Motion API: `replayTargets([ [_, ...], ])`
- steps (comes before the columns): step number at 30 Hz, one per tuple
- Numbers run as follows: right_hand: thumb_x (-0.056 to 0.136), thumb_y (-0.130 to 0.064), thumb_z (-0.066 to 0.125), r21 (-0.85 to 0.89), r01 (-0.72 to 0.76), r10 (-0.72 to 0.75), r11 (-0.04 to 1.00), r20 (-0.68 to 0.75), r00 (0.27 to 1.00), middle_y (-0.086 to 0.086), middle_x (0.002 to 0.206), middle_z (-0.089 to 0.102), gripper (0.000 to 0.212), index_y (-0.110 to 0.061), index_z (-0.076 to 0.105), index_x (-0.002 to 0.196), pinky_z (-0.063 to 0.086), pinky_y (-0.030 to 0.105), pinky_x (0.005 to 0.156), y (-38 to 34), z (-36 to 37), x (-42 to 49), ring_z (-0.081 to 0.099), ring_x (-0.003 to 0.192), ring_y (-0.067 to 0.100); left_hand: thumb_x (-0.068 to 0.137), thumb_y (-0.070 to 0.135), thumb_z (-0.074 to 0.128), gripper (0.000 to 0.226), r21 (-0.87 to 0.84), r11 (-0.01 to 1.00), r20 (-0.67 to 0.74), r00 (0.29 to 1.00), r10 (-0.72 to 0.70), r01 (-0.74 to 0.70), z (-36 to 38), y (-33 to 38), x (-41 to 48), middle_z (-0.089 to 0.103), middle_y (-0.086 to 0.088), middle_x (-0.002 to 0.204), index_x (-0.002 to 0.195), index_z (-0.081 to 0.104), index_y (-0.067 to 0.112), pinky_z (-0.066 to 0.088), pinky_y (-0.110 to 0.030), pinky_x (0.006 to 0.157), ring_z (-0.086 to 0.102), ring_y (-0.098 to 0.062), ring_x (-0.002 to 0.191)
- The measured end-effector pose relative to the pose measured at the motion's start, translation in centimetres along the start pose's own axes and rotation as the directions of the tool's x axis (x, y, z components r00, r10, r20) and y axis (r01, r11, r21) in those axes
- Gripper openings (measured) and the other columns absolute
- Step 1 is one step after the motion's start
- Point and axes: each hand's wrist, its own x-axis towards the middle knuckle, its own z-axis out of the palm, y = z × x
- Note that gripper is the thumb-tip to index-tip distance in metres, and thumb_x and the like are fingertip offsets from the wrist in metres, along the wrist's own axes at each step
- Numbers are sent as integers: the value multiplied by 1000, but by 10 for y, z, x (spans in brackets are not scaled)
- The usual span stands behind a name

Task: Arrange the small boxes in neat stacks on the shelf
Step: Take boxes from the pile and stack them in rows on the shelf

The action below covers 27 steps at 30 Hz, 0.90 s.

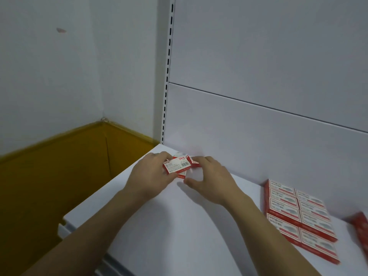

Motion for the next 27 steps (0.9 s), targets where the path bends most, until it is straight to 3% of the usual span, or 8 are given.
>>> replayTargets([
  [3, 83, -50, 63, 33, -53, 55, 998, -45, 997, -6, 137, 47, 66, -29, 39, 141, 39, 32, 101, 10, -13, -5, 47, 122, 15, 81, 43, 71, 48, -69, 993, -40, 995, 91, -94, -4, 9, 4, 62, 5, 116, 124, 56, 28, 41, -16, 75, 50, -6, 95],
  [7, 83, -46, 67, 75, -137, 144, 988, -109, 984, -9, 142, 43, 70, -33, 34, 143, 43, 30, 97, 28, -32, -17, 51, 119, 12, 78, 40, 74, 48, -150, 964, -56, 976, 211, -218, 0, 26, 15, 62, 8, 115, 122, 57, 31, 41, -15, 80, 52, -6, 101],
  [12, 82, -32, 72, 98, -208, 222, 973, -173, 960, -12, 138, 45, 73, -35, 33, 143, 47, 25, 86, 49, -56, -45, 57, 101, 4, 76, 34, 78, 50, -261, 886, -50, 922, 384, -383, 20, 55, 29, 63, 10, 116, 122, 58, 29, 48, -20, 87, 55, -2, 98],
  [15, 81, -24, 74, 114, -251, 270, 961, -213, 939, -12, 136, 49, 74, -36, 35, 142, 51, 26, 85, 59, -65, -63, 59, 89, 2, 74, 30, 81, 53, -340, 819, -39, 877, 479, -462, 36, 77, 33, 62, 13, 114, 122, 59, 27, 42, -11, 80, 51, 2, 86],
  [18, 82, -17, 72, 137, -289, 317, 948, -289, 903, -10, 125, 57, 66, -35, 42, 139, 48, 20, 78, 71, -71, -77, 58, 74, 0, 73, 27, 81, 53, -407, 746, -30, 824, 565, -527, 55, 98, 35, 63, 12, 113, 121, 59, 25, 38, -7, 79, 52, 1, 94],
  [23, 83, -14, 69, 142, -359, 386, 923, -346, 855, -8, 115, 60, 52, -28, 54, 130, 43, 17, 74, 87, -64, -87, 54, 69, -2, 75, 17, 80, 51, -508, 680, -28, 799, 601, -529, 82, 112, 28, 60, 11, 107, 122, 59, 21, 39, -4, 77, 49, 6, 94],
  [27, 83, -15, 70, 116, -371, 387, 921, -374, 843, -7, 113, 59, 48, -27, 57, 127, 50, 31, 80, 85, -49, -86, 56, 77, 5, 75, 10, 79, 52, -593, 664, -13, 829, 559, -456, 93, 106, 24, 60, 6, 109, 121, 59, 21, 46, -8, 71, 53, 3, 93],
])
